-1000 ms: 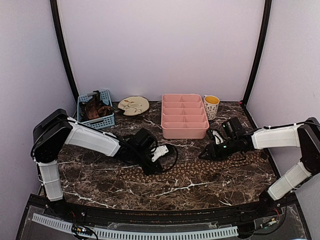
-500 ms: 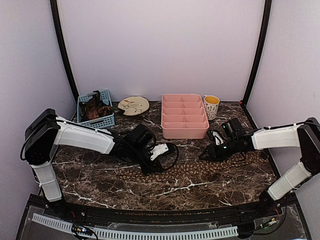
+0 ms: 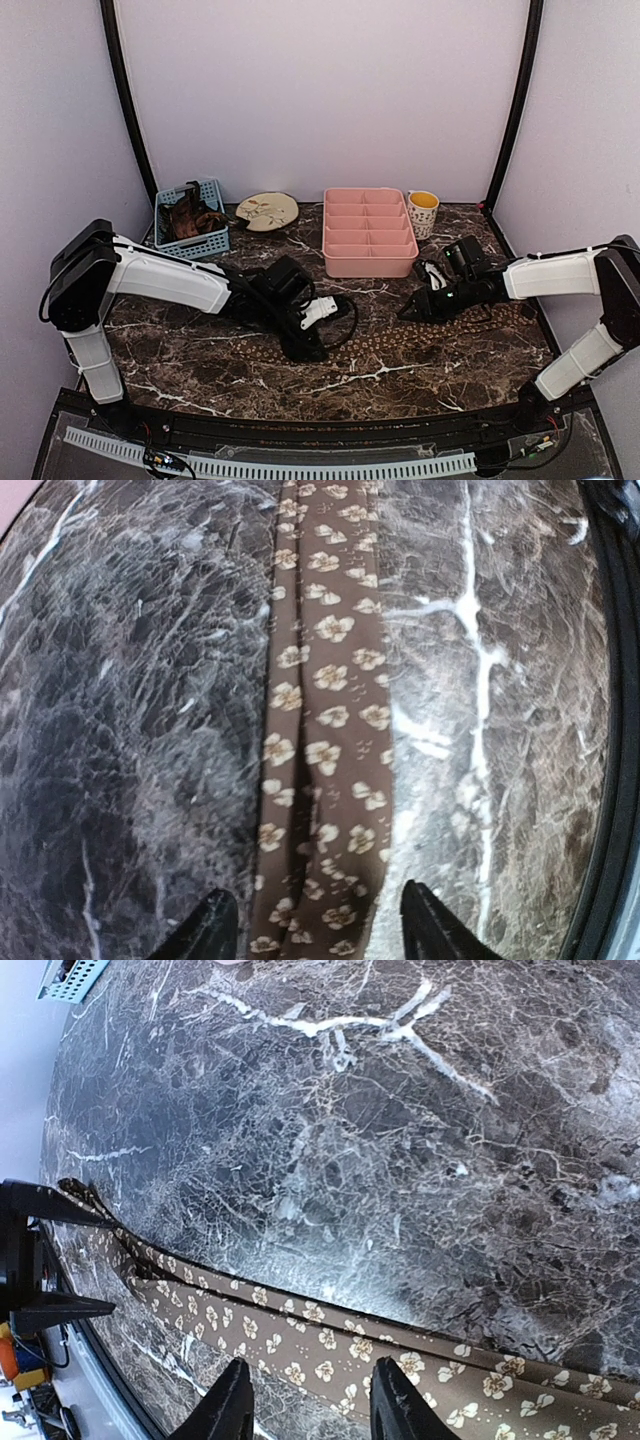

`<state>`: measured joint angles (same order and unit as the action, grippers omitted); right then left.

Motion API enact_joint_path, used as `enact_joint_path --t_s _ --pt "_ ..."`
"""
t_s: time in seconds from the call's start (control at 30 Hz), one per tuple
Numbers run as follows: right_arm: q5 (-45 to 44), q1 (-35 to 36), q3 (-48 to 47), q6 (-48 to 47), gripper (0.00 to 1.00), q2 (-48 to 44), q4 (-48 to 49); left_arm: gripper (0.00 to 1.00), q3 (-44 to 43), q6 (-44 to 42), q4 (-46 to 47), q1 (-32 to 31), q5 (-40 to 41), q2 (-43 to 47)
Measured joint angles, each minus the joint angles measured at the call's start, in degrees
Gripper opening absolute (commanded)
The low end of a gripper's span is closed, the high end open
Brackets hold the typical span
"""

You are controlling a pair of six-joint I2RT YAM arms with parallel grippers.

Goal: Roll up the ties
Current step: Adjust the tie at the center of the board.

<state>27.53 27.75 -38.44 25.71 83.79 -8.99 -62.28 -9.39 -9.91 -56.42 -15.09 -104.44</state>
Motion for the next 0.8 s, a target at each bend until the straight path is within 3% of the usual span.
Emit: enact_joint_path --t_s 0.03,0.1,0.33,0.53,0.73,0.8 --pt "0.15 0.02 0.00 0.00 0.40 0.00 0.02 0.73 0.50 0.02 0.42 0.00 0.59 0.17" --pt "0.57 0.09 0.00 -0.02 0.40 0.00 0.07 0.92 1.60 -0.37 0.96 0.07 1.09 0.70" --pt "1.79 0.83 0.00 -0.04 0.42 0.24 1.11 0.93 2.56 -3.76 1.29 -0.02 0.26 1.07" --pt "2.14 1.03 -0.02 -0.15 0.42 1.29 1.70 0.75 0.87 -6.86 1.55 0.00 -0.09 -2.99" --pt "1.36 0.96 -0.02 -0.44 0.41 1.51 1.44 0.36 -0.59 -8.41 4.42 0.70 0.35 -5.22" --pt "0.94 0.55 -0.02 -0.42 0.42 1.51 1.09 0.30 -0.79 -9.22 4.66 1.92 -0.15 -5.53"
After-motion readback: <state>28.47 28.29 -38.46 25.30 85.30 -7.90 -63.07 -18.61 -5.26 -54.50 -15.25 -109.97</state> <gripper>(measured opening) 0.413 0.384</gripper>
